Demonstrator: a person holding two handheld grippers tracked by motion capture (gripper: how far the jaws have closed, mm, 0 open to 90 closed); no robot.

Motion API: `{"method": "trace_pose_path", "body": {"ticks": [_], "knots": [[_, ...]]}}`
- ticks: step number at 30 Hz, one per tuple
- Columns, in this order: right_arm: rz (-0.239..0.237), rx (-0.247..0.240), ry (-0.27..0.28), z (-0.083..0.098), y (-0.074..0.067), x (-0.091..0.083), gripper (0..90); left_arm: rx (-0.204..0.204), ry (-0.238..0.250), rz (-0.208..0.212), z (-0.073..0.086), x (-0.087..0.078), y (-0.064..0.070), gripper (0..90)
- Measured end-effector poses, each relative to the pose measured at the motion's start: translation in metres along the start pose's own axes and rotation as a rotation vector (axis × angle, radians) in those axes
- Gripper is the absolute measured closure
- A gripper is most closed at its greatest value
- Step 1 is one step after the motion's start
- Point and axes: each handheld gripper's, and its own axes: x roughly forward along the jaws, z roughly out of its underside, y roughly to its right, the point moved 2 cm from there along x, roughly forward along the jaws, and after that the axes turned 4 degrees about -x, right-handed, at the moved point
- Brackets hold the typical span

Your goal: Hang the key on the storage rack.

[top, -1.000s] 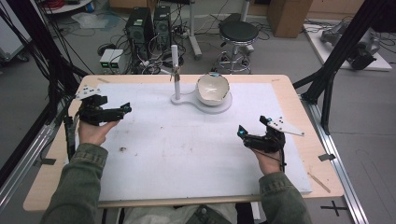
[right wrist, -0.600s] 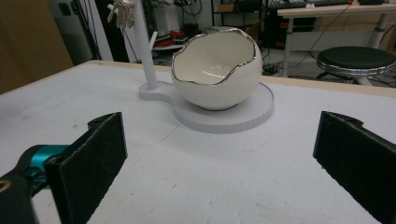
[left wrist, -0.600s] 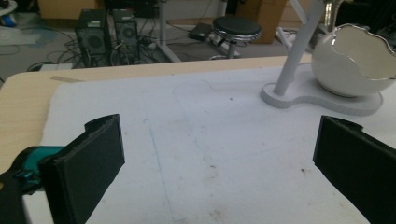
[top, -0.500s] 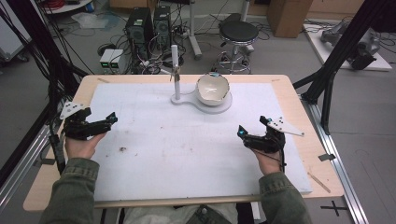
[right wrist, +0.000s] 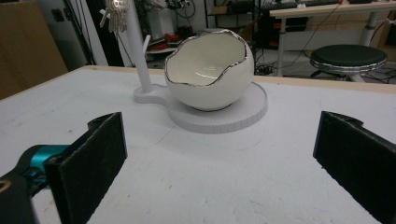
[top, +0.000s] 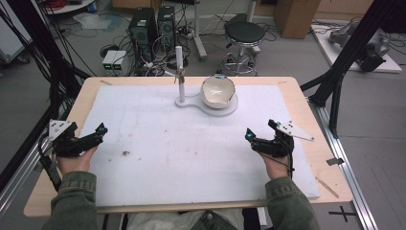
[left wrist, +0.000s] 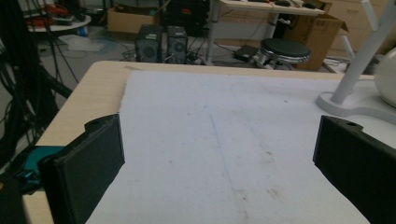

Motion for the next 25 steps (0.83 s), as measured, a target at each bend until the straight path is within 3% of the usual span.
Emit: {"method": "trace_pose_path", "body": {"ticks": [8,16,19,25], "knots": [[0.012,0.017,0.011,0.002,0.001,-0.007,1.7,-0.02,0.052,-0.051,0.008,-0.011,-0.013,2.3],[0.065,0.121,0.048,0.007,0.013,-0.019,1.7,-0.031,0.111,-0.085,0.011,-0.019,-0.019,2.3],[0.083,0.129,0.05,0.006,0.015,-0.021,1.7,-0.016,0.128,-0.09,0.011,-0.021,-0.016,2.3],[0.095,0.093,0.051,0.006,0.015,-0.018,1.7,-0.009,0.129,-0.09,0.012,-0.021,-0.017,2.3]]}}
